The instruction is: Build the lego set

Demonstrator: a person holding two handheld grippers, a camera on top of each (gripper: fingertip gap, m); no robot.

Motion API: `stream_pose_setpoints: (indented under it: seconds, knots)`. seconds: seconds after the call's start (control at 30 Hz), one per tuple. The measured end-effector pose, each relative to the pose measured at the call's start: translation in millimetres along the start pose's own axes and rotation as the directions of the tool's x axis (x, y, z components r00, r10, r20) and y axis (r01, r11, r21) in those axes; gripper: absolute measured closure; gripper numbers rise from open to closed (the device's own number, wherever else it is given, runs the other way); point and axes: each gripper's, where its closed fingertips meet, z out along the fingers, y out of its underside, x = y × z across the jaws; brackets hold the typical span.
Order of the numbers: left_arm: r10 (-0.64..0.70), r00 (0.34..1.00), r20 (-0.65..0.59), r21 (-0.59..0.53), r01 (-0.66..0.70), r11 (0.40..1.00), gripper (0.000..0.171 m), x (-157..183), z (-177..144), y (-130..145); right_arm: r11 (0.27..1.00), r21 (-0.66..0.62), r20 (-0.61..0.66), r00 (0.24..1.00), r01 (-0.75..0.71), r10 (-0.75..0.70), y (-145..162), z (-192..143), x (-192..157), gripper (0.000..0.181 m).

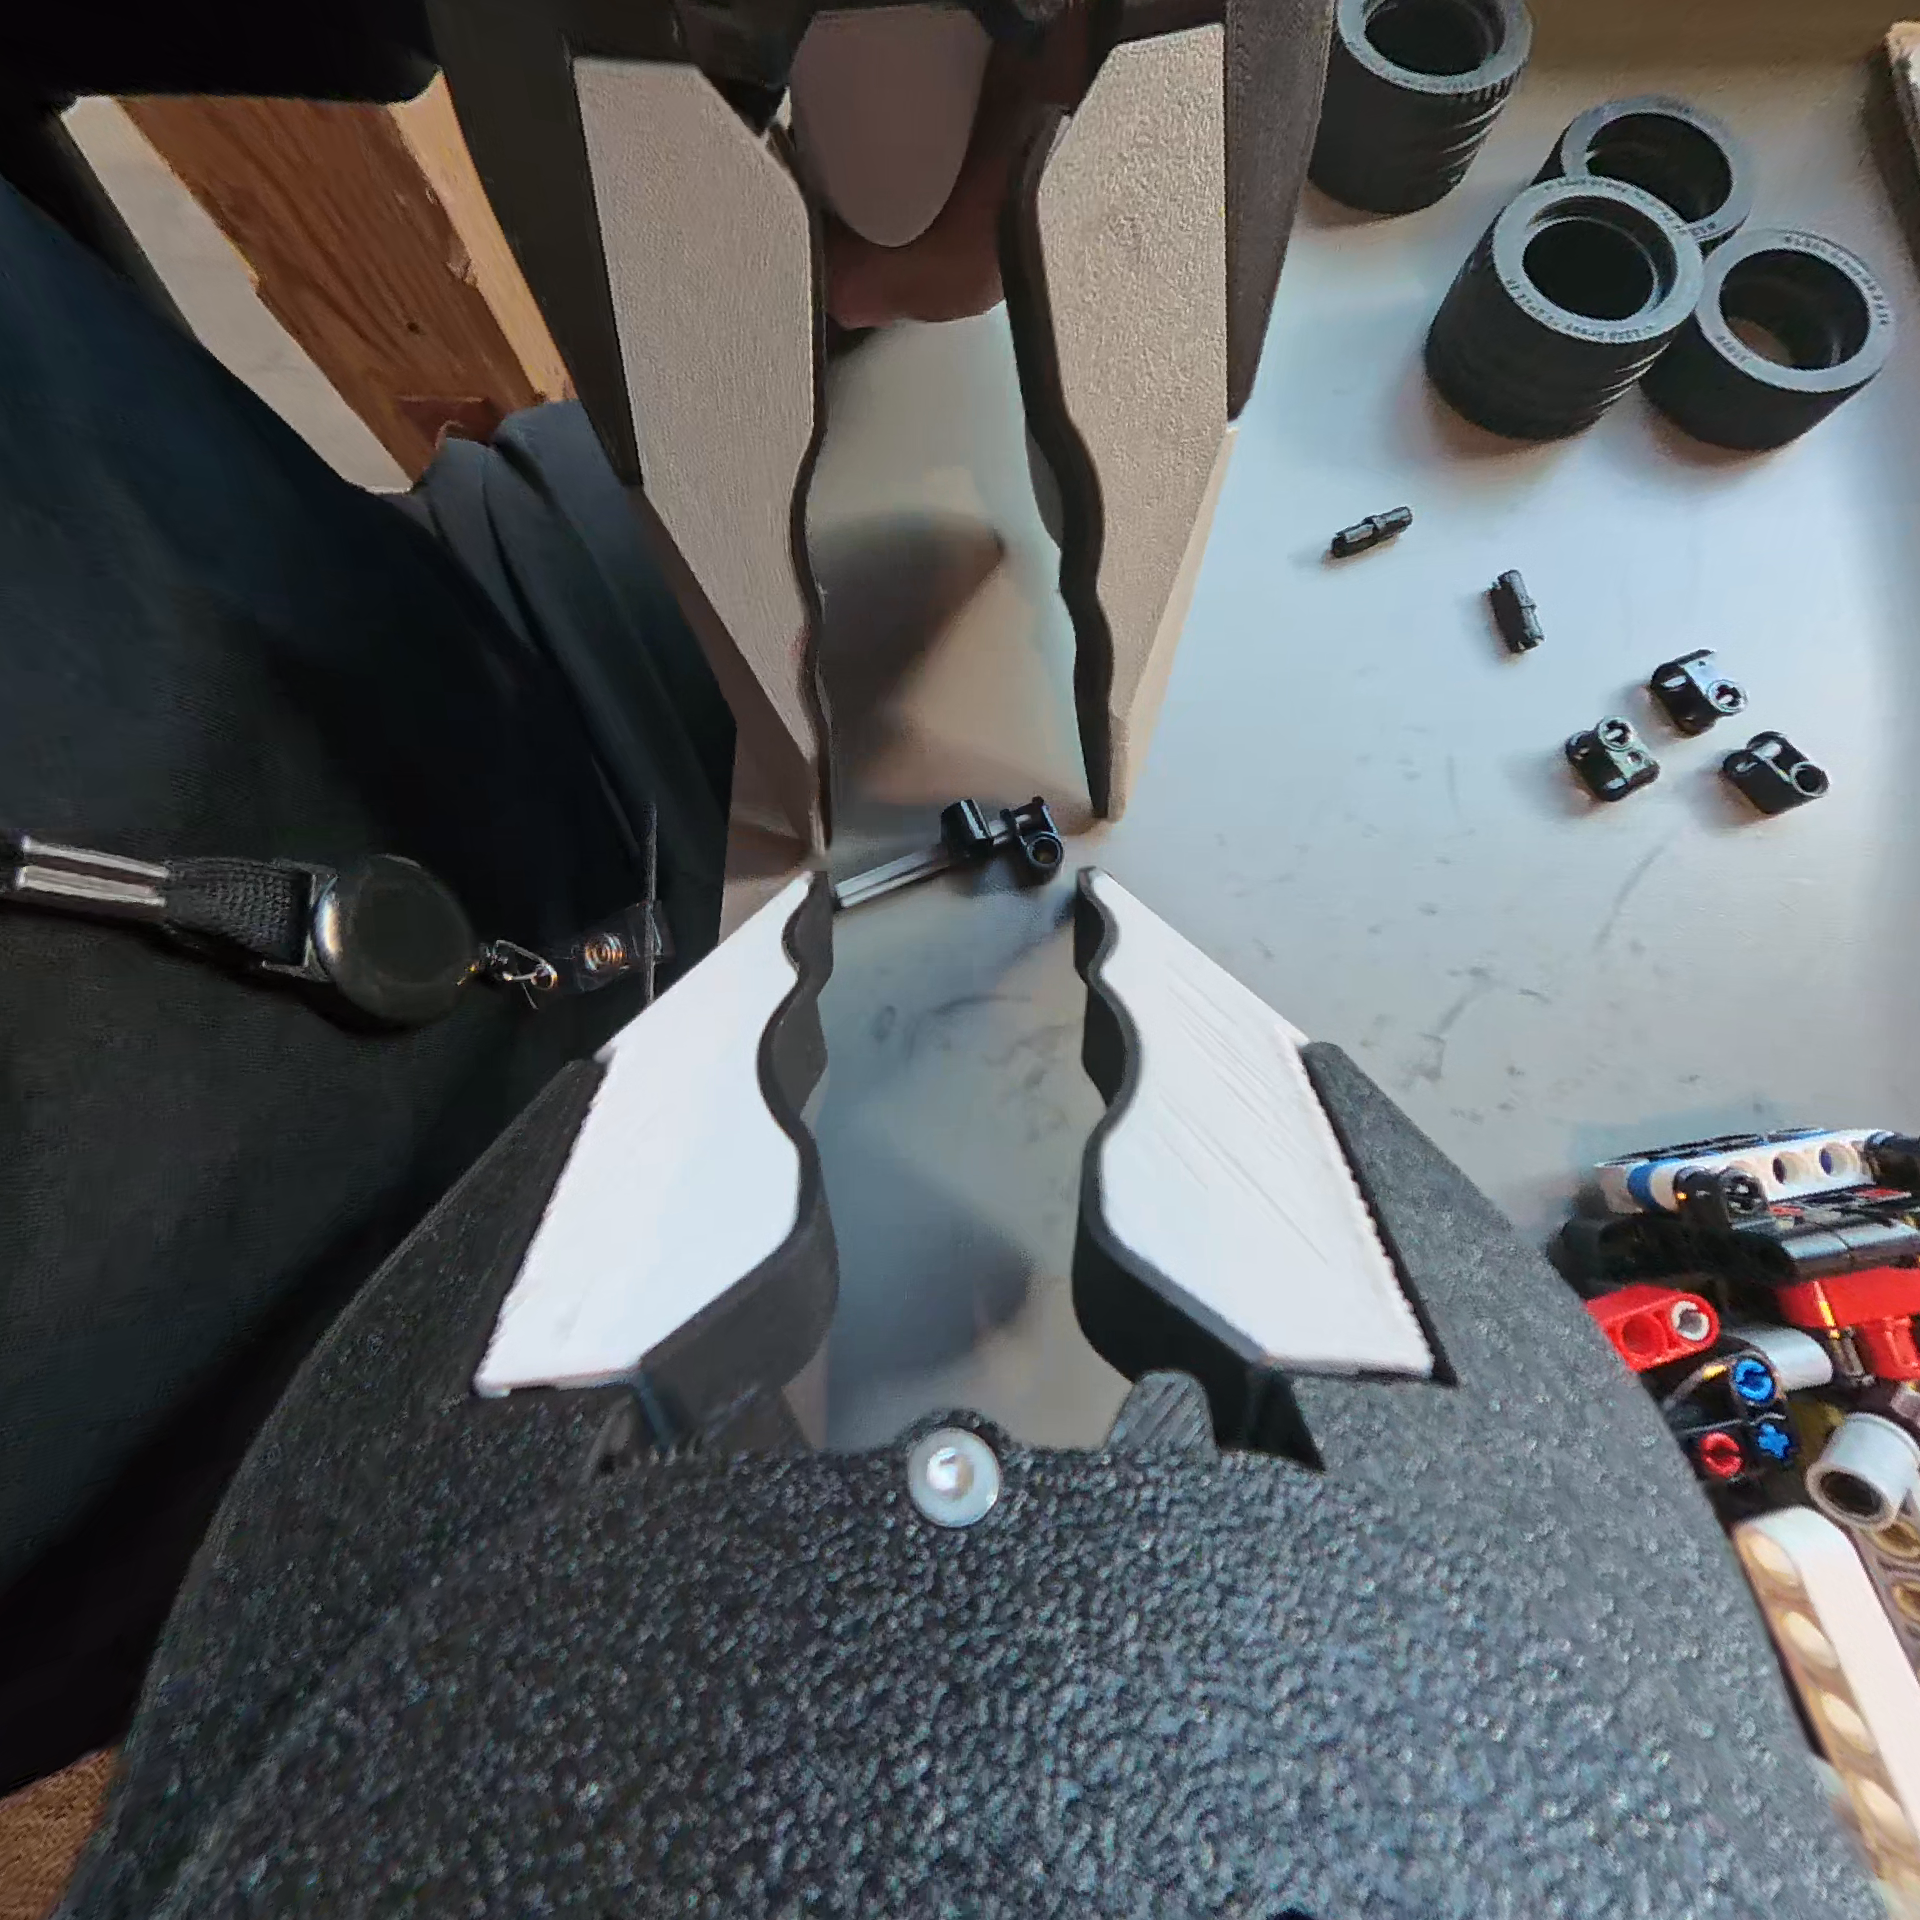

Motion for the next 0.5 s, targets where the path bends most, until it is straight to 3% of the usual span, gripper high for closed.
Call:
stream_pose_setpoints:
  seconds: [0.23,0.5]
  knots:
    - [-0.022,0.999,-0.023,0.0,0.022,1.0,0.123,4.9,-8.2,6.6,0.998,-0.011,0.038,0.997,0.062,-0.062,-0.9,-12.6,3.9,0.128]
    - [0.002,1.0,-0.003,-0.01,-0.002,1.0,0.124,10.0,-2.8,3.3,0.993,-0.035,0.067,0.991,0.117,-0.114,-2.9,1.5,1.1,0.13]
